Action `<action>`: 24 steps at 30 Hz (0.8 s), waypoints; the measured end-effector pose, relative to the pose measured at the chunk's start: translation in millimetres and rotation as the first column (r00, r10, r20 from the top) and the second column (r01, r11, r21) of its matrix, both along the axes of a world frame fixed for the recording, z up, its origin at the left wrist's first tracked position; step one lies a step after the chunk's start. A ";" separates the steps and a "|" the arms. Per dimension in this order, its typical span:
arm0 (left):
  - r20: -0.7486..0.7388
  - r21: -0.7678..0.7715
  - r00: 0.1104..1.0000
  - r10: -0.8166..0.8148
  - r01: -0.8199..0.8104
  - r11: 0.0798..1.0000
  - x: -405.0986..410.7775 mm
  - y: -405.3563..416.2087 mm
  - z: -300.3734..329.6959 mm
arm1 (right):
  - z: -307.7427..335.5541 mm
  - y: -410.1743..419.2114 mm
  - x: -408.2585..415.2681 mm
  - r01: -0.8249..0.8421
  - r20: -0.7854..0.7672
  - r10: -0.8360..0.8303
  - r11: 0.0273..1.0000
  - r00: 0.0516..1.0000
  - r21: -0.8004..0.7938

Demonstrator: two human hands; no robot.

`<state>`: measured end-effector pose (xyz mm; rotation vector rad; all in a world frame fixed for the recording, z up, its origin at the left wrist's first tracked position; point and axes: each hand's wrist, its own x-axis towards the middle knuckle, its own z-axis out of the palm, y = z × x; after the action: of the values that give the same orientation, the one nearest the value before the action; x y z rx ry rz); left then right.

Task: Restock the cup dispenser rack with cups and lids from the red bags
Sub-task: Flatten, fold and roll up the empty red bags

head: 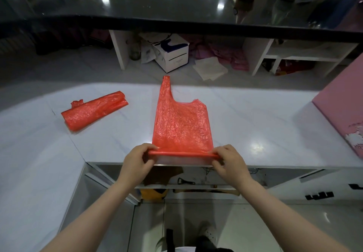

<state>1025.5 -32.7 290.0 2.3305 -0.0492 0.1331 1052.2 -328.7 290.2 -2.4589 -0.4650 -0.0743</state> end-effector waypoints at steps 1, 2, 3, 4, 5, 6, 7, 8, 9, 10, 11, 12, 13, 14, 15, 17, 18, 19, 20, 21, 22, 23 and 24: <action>-0.009 -0.028 0.999 0.040 -0.040 0.999 2.5 -2.6 1.5 | 0.6 2.3 3.4 0.086 -0.071 -0.082 0.995 0.994 0.053; -0.018 -0.054 0.997 0.078 -0.079 0.995 5.3 -5.7 2.8 | 1.2 5.8 7.5 0.165 -0.121 -0.152 0.981 0.981 0.101; -0.032 -0.074 0.993 0.117 -0.119 0.990 8.1 -9.1 4.0 | 1.9 10.3 12.1 0.241 -0.164 -0.217 0.959 0.962 0.147; -0.055 -0.087 0.987 0.154 -0.158 0.984 10.9 -12.5 5.0 | 2.6 14.8 16.5 0.311 -0.199 -0.276 0.934 0.940 0.175; -0.077 -0.090 0.979 0.188 -0.195 0.977 13.7 -15.6 6.0 | 2.6 19.0 20.6 0.364 -0.230 -0.321 0.915 0.919 0.176; -0.091 -0.078 0.972 0.218 -0.225 0.971 16.5 -18.1 6.6 | 2.0 22.4 23.7 0.391 -0.247 -0.349 0.908 0.904 0.151; -0.096 -0.052 0.965 0.243 -0.248 0.967 18.4 -20.2 7.3 | 1.2 24.5 25.8 0.400 -0.246 -0.366 0.910 0.897 0.104; -0.091 -0.009 0.961 0.260 -0.262 0.965 19.7 -22.3 8.5 | 0.1 24.9 27.5 0.398 -0.228 -0.379 0.916 0.897 0.042; -0.072 0.055 0.962 0.264 -0.260 0.964 20.2 -23.8 9.4 | -0.7 24.0 29.7 0.393 -0.205 -0.388 0.919 0.899 -0.017; -0.037 0.139 0.967 0.252 -0.245 0.960 20.2 -24.6 9.5 | -0.9 22.7 31.7 0.387 -0.193 -0.392 0.920 0.900 -0.062; 0.007 0.228 0.974 0.228 -0.223 0.948 19.4 -24.5 9.0 | -0.4 21.7 33.7 0.384 -0.194 -0.393 0.919 0.899 -0.087; 0.058 0.310 0.979 0.194 -0.202 0.929 17.9 -23.8 7.2 | 0.6 21.1 34.8 0.379 -0.200 -0.391 0.920 0.898 -0.098; 0.113 0.369 0.981 0.155 -0.186 0.911 16.7 -22.8 4.8 | 1.5 20.8 35.3 0.366 -0.195 -0.381 0.924 0.904 -0.107; 0.166 0.401 0.979 0.115 -0.174 0.899 16.0 -22.0 2.7 | 1.9 20.2 34.8 0.341 -0.168 -0.358 0.932 0.918 -0.124; 0.208 0.425 0.976 0.068 -0.153 0.892 16.2 -22.0 1.8 | 1.8 19.7 33.4 0.303 -0.127 -0.323 0.941 0.938 -0.153; 0.196 0.460 0.979 -0.056 -0.041 0.887 17.4 -20.4 2.2 | 0.9 15.4 28.6 0.212 -0.064 -0.229 0.954 0.971 -0.211; 0.129 0.457 0.987 -0.099 0.029 0.889 17.5 -18.2 2.1 | 0.7 11.5 26.0 0.161 -0.062 -0.180 0.959 0.982 -0.234; 0.050 0.444 0.991 -0.126 0.091 0.891 16.7 -13.8 1.0 | 0.4 6.4 23.1 0.095 -0.079 -0.121 0.958 0.990 -0.271; -0.015 0.436 0.988 -0.152 0.143 0.888 15.8 -7.6 -0.2 | -0.1 1.1 19.9 0.019 -0.103 -0.055 0.947 0.993 -0.320; -0.065 0.440 0.981 -0.184 0.193 0.877 14.2 -0.8 -0.7 | -0.6 -3.7 16.9 -0.048 -0.120 0.004 0.931 0.993 -0.361; -0.099 0.448 0.971 -0.217 0.239 0.861 12.3 5.4 -0.1 | -0.4 -7.1 13.9 -0.088 -0.122 0.045 0.922 0.991 -0.378; -0.113 0.450 0.962 -0.248 0.272 0.851 10.2 10.6 1.8 | 0.1 -9.0 11.5 -0.103 -0.104 0.070 0.930 0.992 -0.354; -0.107 0.442 0.956 -0.272 0.291 0.848 8.8 14.7 3.3 | -0.1 -9.8 9.3 -0.102 -0.065 0.087 0.951 0.994 -0.292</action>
<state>1034.4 -18.0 293.3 2.7603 -0.4467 -0.0860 1061.5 -338.5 290.0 -2.7176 -0.6084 0.1065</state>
